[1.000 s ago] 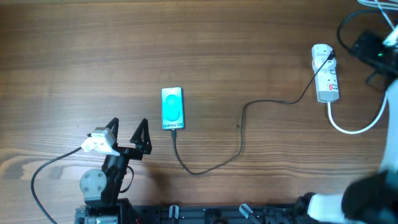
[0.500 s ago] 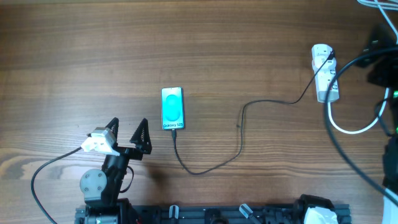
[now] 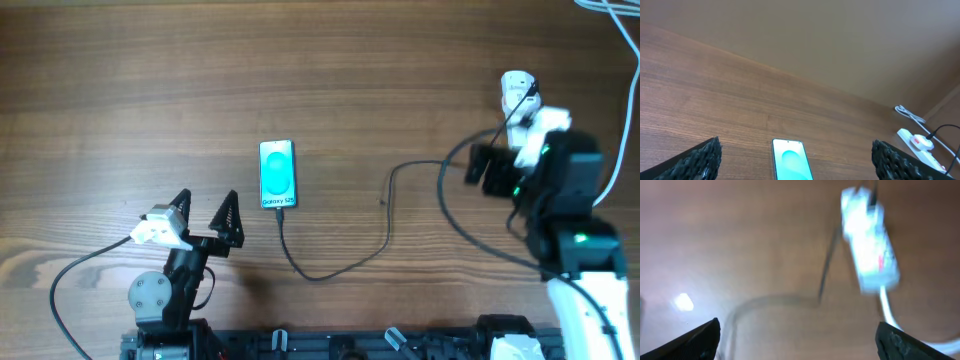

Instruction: Plug charger to phone and switch on socket

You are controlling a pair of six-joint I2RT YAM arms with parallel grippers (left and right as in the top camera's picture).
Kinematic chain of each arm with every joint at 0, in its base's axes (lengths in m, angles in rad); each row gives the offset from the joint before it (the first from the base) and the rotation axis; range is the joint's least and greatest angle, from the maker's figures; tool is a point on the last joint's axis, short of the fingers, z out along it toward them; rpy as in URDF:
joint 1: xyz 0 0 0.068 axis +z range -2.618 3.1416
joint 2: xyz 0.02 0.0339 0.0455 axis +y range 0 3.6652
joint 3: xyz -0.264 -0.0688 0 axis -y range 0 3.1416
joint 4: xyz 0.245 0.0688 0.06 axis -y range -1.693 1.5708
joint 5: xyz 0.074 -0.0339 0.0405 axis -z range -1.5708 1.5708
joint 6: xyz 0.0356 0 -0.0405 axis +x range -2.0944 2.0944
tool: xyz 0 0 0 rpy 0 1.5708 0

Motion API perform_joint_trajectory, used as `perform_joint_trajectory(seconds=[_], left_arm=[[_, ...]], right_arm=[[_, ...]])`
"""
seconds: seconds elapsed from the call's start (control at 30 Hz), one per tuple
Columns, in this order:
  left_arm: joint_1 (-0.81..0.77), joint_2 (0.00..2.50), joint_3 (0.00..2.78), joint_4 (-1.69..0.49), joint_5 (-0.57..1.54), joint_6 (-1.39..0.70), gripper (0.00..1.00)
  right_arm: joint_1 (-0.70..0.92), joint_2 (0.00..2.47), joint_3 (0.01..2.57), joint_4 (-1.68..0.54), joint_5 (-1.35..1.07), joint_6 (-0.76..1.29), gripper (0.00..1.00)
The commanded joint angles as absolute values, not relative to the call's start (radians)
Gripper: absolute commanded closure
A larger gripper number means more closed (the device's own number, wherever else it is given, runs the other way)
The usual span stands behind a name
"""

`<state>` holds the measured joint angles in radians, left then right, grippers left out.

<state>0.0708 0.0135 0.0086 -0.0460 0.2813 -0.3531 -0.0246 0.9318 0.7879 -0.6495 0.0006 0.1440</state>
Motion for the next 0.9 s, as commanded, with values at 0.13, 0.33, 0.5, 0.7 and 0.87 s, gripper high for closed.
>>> perform_joint_trajectory(seconds=[0.13,0.33,0.5,0.7,0.87], left_arm=[[0.075,0.003,0.006,-0.051,0.278,-0.348,0.00],[0.075,0.003,0.006,-0.051,0.278,-0.348,0.00],[0.075,0.003,0.006,-0.051,0.278,-0.348,0.00],[0.075,0.003,0.006,-0.051,0.278,-0.348,0.00],[0.075,0.003,0.006,-0.051,0.278,-0.348,0.00]], right_arm=[[-0.020,0.751,0.454,-0.648,0.002,0.132,0.01],[-0.020,0.650,0.320,-0.647,0.002,0.132,0.00],[-0.020,0.583,0.260,-0.644,0.002,0.133,0.00],[-0.020,0.524,0.190,-0.641,0.002,0.133,0.00],[-0.020,0.529,0.190,-0.628,0.002,0.133,0.00]])
